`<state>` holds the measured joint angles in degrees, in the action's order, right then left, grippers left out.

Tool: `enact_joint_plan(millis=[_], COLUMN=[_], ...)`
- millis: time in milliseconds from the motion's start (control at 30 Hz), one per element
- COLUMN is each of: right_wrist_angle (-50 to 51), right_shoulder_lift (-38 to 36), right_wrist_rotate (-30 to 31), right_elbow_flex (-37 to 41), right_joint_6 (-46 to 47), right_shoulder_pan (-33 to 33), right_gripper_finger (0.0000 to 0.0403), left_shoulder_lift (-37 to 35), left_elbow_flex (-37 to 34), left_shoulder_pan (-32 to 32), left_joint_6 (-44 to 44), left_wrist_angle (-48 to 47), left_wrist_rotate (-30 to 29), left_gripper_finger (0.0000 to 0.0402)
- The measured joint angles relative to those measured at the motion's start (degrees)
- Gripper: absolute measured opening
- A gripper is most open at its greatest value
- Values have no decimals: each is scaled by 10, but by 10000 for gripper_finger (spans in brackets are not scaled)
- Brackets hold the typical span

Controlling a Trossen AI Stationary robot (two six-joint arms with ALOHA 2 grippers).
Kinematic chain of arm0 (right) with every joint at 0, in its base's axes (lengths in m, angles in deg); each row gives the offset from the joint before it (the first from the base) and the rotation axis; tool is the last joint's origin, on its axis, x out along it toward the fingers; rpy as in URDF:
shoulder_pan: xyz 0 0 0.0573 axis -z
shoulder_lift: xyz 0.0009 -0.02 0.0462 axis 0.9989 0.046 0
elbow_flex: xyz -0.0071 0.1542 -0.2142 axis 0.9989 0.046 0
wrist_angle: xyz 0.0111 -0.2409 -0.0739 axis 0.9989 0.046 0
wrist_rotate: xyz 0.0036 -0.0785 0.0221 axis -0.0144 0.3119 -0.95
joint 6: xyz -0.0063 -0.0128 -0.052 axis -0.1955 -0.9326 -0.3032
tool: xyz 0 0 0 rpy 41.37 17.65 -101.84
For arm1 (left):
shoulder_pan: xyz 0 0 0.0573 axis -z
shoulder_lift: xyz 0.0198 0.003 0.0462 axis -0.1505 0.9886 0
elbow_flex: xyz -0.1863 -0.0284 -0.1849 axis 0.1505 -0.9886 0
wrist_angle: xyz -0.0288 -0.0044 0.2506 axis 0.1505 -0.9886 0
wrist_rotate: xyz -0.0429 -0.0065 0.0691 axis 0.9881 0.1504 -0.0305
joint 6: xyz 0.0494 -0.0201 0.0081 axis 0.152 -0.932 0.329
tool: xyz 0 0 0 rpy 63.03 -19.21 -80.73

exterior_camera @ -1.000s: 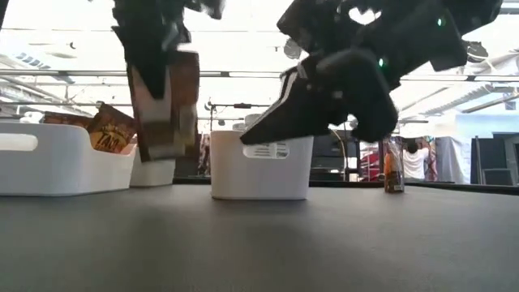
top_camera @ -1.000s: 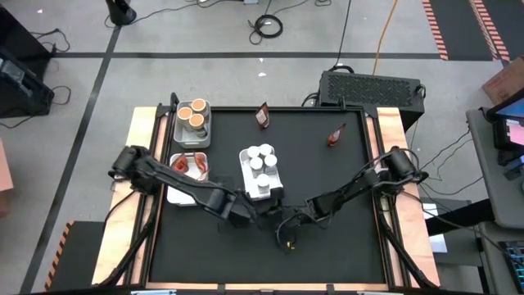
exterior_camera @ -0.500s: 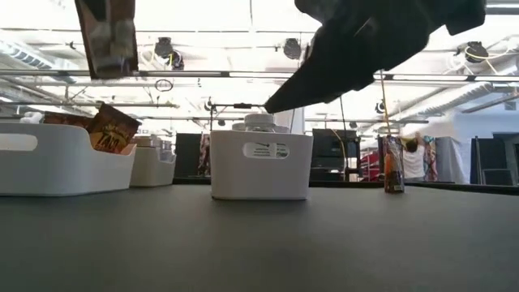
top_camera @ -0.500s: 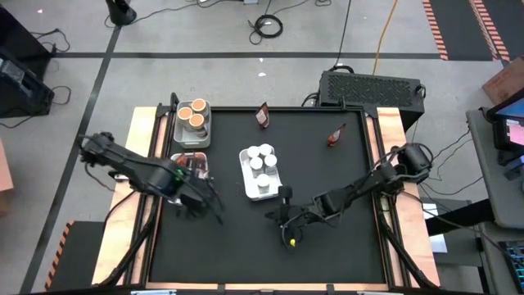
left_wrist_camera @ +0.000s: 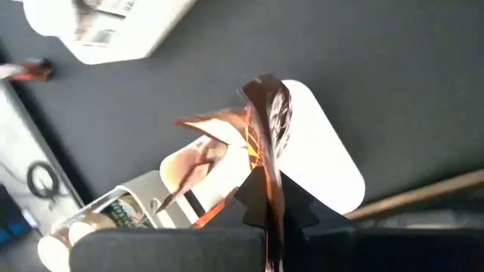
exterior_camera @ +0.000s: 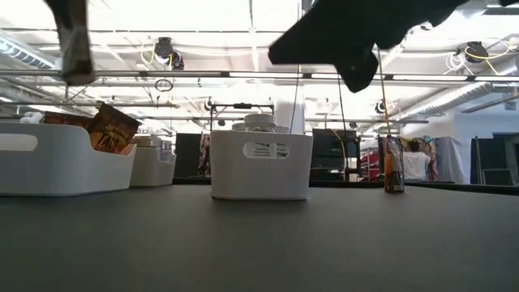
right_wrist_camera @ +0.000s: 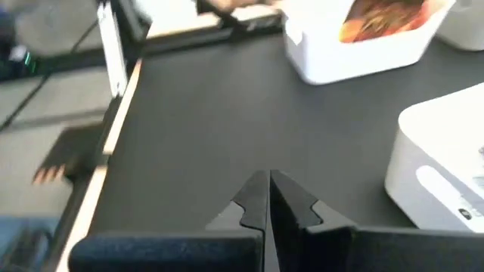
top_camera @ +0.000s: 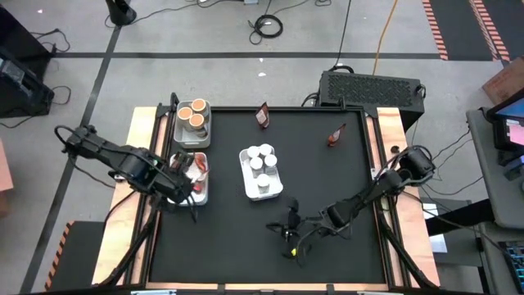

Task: Sort spices by type
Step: Put the orange seasoning pack into the left white bin

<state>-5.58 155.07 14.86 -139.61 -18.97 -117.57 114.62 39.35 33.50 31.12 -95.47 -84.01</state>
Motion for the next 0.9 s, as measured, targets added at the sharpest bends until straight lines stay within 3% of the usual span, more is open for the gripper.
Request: enact_joint_plan(millis=[433,600,900], right_wrist_angle=[-58,-109,-224], right_shoulder_lift=[4,32,107], right_wrist_rotate=[219,239,240], right_elbow_flex=[0,0,-1], right_joint_6=[94,98,101], right_shoulder_pan=[-57,-63,-63], right_gripper_finger=[0,0,0], left_shoulder_lift=[-38,-38,-38], left_elbow_flex=[-112,-143,-224], left_shoulder_pan=[0,0,0], left_joint_6=[177,248,344], left_wrist_angle=[0,0,1], left_wrist_rotate=[29,26,-38], left_gripper_finger=[0,0,0])
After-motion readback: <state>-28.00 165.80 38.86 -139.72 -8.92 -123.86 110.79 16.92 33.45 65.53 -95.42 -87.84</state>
